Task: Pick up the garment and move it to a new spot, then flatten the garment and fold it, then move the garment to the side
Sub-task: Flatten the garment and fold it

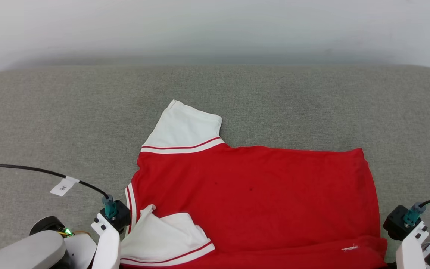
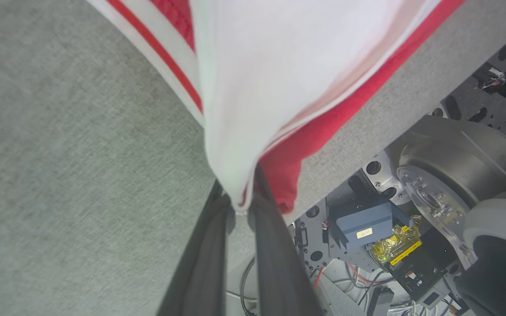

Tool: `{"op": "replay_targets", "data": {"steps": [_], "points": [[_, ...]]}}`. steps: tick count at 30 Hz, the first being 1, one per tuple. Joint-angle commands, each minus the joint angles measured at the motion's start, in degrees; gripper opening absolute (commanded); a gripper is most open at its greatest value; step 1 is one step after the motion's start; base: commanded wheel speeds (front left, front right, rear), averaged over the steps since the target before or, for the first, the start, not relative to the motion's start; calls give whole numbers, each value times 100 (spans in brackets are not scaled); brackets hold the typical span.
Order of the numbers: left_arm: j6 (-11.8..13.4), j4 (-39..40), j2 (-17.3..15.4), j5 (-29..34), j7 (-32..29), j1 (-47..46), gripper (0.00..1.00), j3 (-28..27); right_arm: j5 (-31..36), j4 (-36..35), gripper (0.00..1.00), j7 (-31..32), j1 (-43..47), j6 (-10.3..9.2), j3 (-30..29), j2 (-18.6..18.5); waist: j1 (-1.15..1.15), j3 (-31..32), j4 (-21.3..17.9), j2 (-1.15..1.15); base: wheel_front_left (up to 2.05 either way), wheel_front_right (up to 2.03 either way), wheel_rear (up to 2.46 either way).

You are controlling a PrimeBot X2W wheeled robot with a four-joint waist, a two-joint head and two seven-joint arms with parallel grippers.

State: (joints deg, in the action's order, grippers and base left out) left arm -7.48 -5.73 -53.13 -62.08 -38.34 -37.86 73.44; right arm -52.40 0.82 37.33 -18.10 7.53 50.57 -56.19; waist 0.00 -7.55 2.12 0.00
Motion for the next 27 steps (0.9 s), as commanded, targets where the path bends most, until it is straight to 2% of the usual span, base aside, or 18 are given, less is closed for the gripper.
{"op": "replay_targets", "data": {"steps": [1, 2, 3, 4, 8, 12, 15, 17, 21, 27], "points": [[13, -45, 2, 44, 25, 66, 0, -5, 23, 108, 0, -46, 74, -8, -81, 72, 0, -11, -7, 0, 0, 0, 0], [14, -82, 13, 37, 74, 56, 0, -5, 47, 156, 29, -95, 85, -8, -139, 116, 0, -9, -2, 0, 0, 0, 0], [13, -116, 15, 62, 123, 12, 50, -4, 94, 193, 100, -177, 72, -8, -214, 166, 0, 0, 3, 0, 0, 0, 0], [14, -140, 21, 102, 211, -48, 100, -15, 88, 227, 100, -243, 78, -8, -286, 228, 0, 17, 6, 0, 0, 0, 0], [13, -135, -8, 137, 497, -200, 100, -93, 79, 171, 100, -440, 164, -8, -568, 322, 0, 128, 16, 0, 0, 0, 0], [14, -64, -80, 443, 996, -405, 100, -242, 187, 44, 100, -771, 241, -8, -1051, 373, 0, 211, 2, 0, 0, 0, 0], [131, -130, -79, 856, 1603, -583, 100, -436, 482, -47, 100, -1271, 293, -8, -1545, 500, 0, 229, -19, 0, 0, 0, 0], [324, -282, -34, 1163, 2042, -676, 100, -551, 800, -36, 100, -1748, 340, -8, -1961, 683, 0, 215, -52, 0, 0, 0, 0], [687, -626, 133, 1547, 2759, -854, 100, -784, 1678, -2, 100, -2762, 475, -8, -2909, 1289, 0, 128, -159, 0, 0, 0, 0], [977, -1132, 441, 1864, 3247, -1200, 100, -973, 2973, -301, 100, -3962, 891, -8, -4307, 2665, 0, -122, -315, 0, 0, 0, 0]]}}
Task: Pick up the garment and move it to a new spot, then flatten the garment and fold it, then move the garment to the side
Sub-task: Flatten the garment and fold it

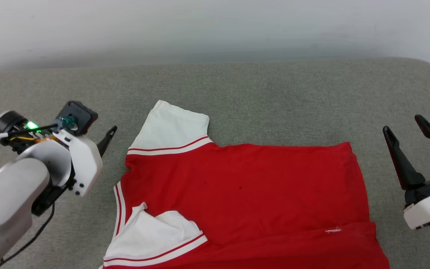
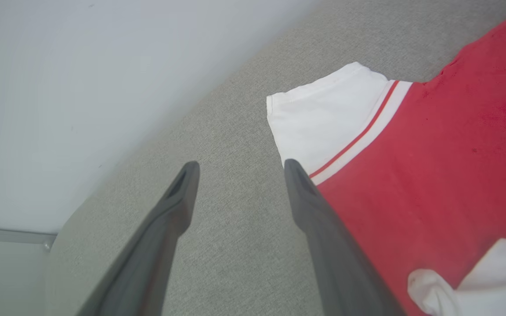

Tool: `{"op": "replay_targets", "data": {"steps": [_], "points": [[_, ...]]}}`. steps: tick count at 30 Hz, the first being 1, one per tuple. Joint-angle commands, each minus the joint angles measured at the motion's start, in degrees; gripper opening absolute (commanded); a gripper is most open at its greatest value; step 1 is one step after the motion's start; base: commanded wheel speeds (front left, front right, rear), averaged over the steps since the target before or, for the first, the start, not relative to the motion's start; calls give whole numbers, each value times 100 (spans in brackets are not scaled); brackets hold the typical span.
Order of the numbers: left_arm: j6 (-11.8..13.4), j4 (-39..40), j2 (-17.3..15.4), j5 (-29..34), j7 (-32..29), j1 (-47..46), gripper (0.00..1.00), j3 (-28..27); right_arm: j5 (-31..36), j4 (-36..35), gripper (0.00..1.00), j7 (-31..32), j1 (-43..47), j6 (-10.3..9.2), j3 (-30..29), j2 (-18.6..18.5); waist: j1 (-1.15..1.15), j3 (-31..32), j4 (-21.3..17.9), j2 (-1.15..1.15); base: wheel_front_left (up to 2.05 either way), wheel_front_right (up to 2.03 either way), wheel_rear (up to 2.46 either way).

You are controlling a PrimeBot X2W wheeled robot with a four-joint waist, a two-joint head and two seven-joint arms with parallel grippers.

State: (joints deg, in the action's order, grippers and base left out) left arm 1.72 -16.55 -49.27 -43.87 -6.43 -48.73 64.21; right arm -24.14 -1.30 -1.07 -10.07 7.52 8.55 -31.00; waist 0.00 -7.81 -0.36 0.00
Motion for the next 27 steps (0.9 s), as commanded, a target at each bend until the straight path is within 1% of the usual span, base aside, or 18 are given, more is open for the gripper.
{"op": "replay_targets", "data": {"steps": [1, 4, 6, 8, 10, 13, 16, 20, 24, 27], "points": [[101, -143, 90, 51, 102, -177, 100, -98, 330, -188, 100, -277, 164, -6, -249, 359, 0, -155, -99, 0, 0, 0, 0], [184, -404, 246, 6, 224, -404, 100, -262, 810, -468, 100, -721, 398, -6, -641, 1038, 0, -357, -211, 0, 0, 0, 0], [185, -532, 322, 65, 266, -646, 100, -334, 1015, -602, 100, -930, 499, -6, -827, 1385, 0, -502, -276, 0, 0, 0, 0], [132, -669, 378, 130, 224, -890, 100, -367, 1207, -737, 100, -1080, 588, -6, -950, 1688, 0, -653, -325, 0, 0, 0, 0], [75, -806, 443, 67, 156, -1159, 100, -474, 1343, -863, 100, -1173, 682, -6, -1028, 1951, 0, -818, -383, 0, 0, 0, 0], [-102, -989, 539, -105, -138, -1573, 100, -599, 1479, -1024, 100, -1254, 800, -6, -1095, 2257, 0, -1085, -465, 0, 0, 0, 0], [-360, -1177, 625, -475, -713, -1963, 100, -739, 1549, -1137, 100, -1308, 860, -6, -1091, 2432, 0, -1368, -557, 0, 0, 0, 0], [-702, -1263, 600, -814, -1950, -2444, 100, -584, 1644, -1217, 100, -1367, 786, -6, -999, 2537, 0, -1711, -717, 0, 0, 0, 0], [-850, -1161, 564, -1139, -3085, -2806, 100, -383, 1689, -1260, 100, -1398, 622, -6, -911, 2580, 0, -2000, -870, 0, 0, 0, 0], [-887, -1053, 531, -1330, -3739, -3007, 100, -240, 1724, -1249, 100, -1408, 506, -6, -827, 2595, 0, -2177, -969, 0, 0, 0, 0]]}}
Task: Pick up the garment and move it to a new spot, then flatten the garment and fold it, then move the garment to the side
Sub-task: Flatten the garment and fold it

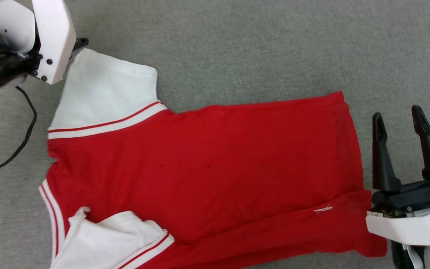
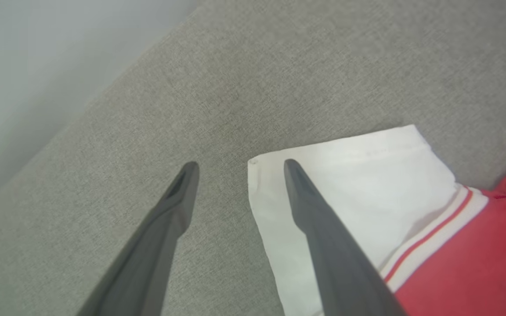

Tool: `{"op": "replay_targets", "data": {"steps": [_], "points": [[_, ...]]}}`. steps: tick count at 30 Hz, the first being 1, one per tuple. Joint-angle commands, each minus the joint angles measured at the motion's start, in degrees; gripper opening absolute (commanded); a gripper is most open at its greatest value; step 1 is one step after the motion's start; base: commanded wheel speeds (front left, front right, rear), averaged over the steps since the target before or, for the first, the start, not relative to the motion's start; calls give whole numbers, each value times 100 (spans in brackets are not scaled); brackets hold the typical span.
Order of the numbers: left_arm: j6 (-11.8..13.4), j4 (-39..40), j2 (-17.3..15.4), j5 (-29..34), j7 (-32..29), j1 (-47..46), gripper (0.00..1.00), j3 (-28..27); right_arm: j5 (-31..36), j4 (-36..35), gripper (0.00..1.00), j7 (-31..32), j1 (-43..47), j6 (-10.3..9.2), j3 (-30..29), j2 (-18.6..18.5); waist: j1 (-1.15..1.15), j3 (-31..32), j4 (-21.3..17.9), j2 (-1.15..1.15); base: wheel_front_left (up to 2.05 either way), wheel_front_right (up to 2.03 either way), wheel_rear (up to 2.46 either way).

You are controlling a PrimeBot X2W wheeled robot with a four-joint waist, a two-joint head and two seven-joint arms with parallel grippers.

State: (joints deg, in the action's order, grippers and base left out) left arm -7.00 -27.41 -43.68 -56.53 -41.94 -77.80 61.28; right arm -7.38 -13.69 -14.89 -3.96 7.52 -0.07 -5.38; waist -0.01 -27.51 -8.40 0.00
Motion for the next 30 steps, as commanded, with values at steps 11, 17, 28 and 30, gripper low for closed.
{"op": "replay_targets", "data": {"steps": [11, 17, 28, 30], "points": [[-27, 165, -262, -8, -1316, -92, 100, 837, 2, 54, 100, -30, -486, -6, 208, 73, 1, -597, -394, 0, 0, 0, 0], [-28, 196, -330, -110, -1229, -52, 0, 979, -16, 116, 100, -31, -535, -6, 220, 53, 1, -575, -391, 0, 0, 0, 0], [-33, 420, -146, -272, -583, -78, 0, 1078, -18, 326, 100, -30, -935, -6, 45, -499, 1, 159, -96, 0, 0, 0, 0], [-33, 502, -130, -285, -457, -6, 0, 1113, -35, 372, 100, -19, -1083, -6, 5, -704, 1, 319, -16, 0, 0, 0, 0]]}}
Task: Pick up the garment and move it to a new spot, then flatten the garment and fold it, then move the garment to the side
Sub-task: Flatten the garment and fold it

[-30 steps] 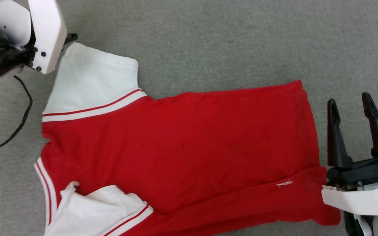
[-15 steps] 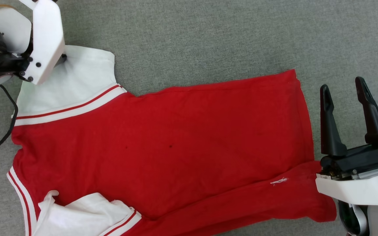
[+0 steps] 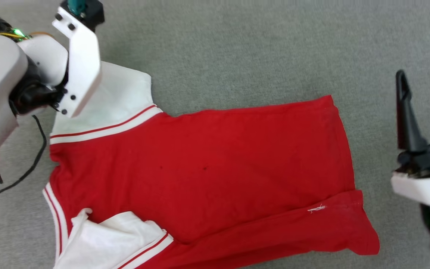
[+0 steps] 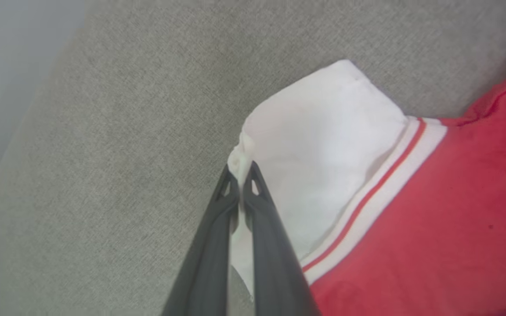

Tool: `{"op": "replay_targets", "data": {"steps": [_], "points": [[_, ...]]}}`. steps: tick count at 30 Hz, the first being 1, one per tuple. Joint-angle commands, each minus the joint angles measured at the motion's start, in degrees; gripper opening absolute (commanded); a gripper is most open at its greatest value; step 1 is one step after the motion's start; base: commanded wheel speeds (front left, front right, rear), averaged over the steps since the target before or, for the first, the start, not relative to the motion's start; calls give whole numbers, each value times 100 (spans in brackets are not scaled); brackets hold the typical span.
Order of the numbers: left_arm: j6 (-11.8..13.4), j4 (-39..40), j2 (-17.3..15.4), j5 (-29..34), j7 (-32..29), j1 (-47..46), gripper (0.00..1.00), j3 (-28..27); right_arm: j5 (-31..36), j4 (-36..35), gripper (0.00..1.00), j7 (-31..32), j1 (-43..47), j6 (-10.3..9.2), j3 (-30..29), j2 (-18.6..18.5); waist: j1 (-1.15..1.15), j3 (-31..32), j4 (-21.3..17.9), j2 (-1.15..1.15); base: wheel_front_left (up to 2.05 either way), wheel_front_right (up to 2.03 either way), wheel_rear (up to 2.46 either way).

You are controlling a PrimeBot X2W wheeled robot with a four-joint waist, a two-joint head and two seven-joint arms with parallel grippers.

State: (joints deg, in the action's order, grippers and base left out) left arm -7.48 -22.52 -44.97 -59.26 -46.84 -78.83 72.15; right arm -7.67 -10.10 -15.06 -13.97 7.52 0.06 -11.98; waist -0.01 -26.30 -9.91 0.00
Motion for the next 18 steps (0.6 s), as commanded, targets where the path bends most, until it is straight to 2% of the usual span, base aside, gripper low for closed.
{"op": "replay_targets", "data": {"steps": [1, 3, 7, 12, 18], "points": [[14, 59, 5, -21, 93, 126, 0, 38, -17, 28, 100, 72, -189, -6, -20, -161, 1, 270, 172, 0, 0, 0, 0], [14, 174, 6, -3, 232, 170, 0, 58, -54, 100, 100, 413, -384, -6, 62, -433, 1, 404, 236, 0, 0, 0, 0], [15, 442, -27, 36, 407, 347, 0, 94, -421, 301, 100, 1741, -814, -6, 464, -1061, 1, 628, 358, 0, 0, 0, 0], [14, 694, -51, 121, 510, 526, 0, 116, -1273, 439, 100, 3621, -1385, -6, 1328, -1969, 1, 789, 488, 0, 0, 0, 0], [14, 898, -1, 182, 685, 527, 0, 121, -2352, 665, 100, 5575, -2103, -6, 2481, -2917, 1, 768, 642, 0, 0, 0, 0]]}}
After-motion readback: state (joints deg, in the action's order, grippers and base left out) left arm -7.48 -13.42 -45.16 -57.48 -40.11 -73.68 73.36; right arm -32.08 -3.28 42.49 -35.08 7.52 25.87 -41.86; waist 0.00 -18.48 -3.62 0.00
